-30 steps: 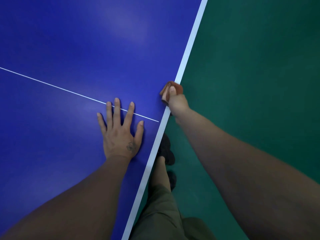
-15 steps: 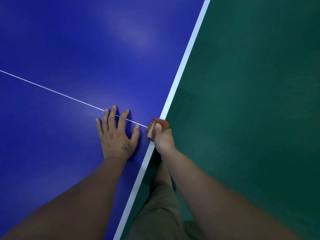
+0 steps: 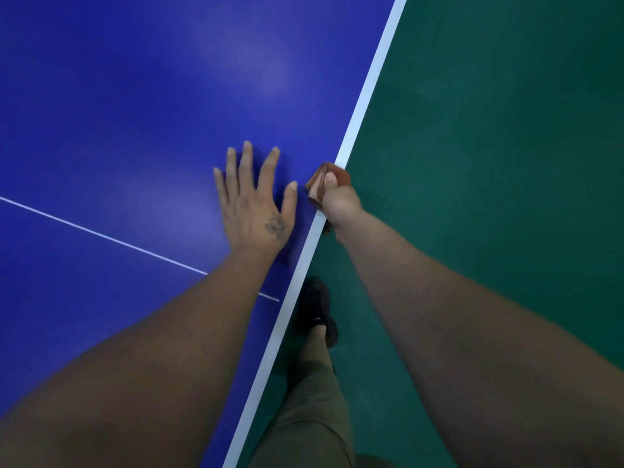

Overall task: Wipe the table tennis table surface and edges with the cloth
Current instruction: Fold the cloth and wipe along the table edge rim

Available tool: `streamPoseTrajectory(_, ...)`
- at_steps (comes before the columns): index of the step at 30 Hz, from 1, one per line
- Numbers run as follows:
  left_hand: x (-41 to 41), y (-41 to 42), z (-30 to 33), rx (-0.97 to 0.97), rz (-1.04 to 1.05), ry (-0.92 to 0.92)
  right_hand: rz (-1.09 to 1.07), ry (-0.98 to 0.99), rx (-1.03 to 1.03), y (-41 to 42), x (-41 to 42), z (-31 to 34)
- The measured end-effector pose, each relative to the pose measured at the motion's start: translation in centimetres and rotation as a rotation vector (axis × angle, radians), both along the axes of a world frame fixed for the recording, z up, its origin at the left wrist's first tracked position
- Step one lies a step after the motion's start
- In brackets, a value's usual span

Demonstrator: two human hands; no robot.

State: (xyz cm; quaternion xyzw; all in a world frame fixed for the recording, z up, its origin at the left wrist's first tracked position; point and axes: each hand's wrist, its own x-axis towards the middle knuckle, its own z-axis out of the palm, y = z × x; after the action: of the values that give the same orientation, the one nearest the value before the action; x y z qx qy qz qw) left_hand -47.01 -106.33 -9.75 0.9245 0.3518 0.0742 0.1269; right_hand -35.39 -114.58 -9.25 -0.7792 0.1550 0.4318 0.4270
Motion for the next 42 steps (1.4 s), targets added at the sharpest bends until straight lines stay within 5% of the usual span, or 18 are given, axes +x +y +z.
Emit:
streamPoseTrajectory(5, 4.1, 1.1, -0.9, 0.011, -0.012, 0.128, 0.05, -0.059, -0.006, 0.3, 3.5, 0.4)
streamPoseTrajectory(15, 4.7, 1.2, -2.0, 0.042, 0.005, 0.176, 0.124, 0.046, -0.063, -2.6, -5.5, -0.9)
streamPoseTrajectory(31, 4.6, 1.3, -2.6, 0.095, 0.01, 0.128, 0.082, -0.117, -0.022, 2.8, 11.7, -1.0)
streamPoseTrajectory(42, 4.5, 1.4, -3.1, 0.063, -0.001, 0.11, 0.122, 0.056, -0.087, -1.6, -1.8, -0.3)
